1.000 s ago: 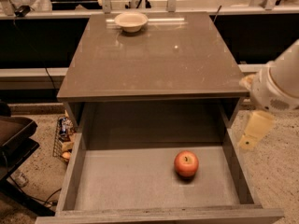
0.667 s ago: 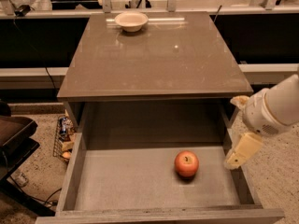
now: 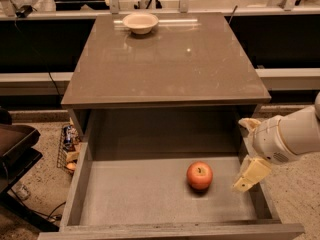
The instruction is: Pick apple from top drawer and place on counter
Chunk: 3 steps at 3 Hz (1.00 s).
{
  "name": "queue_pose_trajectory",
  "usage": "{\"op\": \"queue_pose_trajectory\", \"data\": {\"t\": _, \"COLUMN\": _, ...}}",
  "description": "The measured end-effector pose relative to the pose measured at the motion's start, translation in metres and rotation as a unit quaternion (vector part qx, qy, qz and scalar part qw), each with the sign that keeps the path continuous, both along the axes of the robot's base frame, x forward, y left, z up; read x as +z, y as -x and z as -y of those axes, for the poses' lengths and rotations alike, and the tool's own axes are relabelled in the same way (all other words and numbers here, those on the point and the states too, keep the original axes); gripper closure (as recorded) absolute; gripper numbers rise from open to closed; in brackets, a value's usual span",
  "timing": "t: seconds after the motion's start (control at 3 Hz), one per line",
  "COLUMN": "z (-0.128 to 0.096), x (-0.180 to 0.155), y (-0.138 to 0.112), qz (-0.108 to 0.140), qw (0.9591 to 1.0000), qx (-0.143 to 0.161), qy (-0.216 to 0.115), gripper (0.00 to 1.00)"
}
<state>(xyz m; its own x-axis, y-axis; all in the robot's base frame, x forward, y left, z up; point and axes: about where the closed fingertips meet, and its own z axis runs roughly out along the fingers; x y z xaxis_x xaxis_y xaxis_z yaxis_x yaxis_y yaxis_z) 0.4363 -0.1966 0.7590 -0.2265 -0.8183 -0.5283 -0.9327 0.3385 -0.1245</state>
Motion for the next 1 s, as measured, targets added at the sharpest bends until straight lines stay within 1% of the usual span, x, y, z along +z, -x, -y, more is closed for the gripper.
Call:
{"op": "queue_pose_trajectory", "data": {"t": 0.33, "z": -0.016, "x": -0.031, "y": 0.0, "qz": -0.006, "qw": 0.9999, "qx": 0.012, "qy": -0.005, "gripper": 0.0}}
{"op": "queue_pose_trajectory", "data": {"t": 0.67, "z": -0.031, "x": -0.069, "y": -0.005, "qz": -0.003, "qw": 0.9993, "qx": 0.034, "qy": -0.018, "gripper": 0.0}}
{"op": "queue_pose_trajectory", "data": {"t": 1.0, "z": -0.036, "x": -0.083, "y": -0.008, "qz": 0.001, "qw": 0.9989, "qx": 0.042, "qy": -0.021, "gripper": 0.0}}
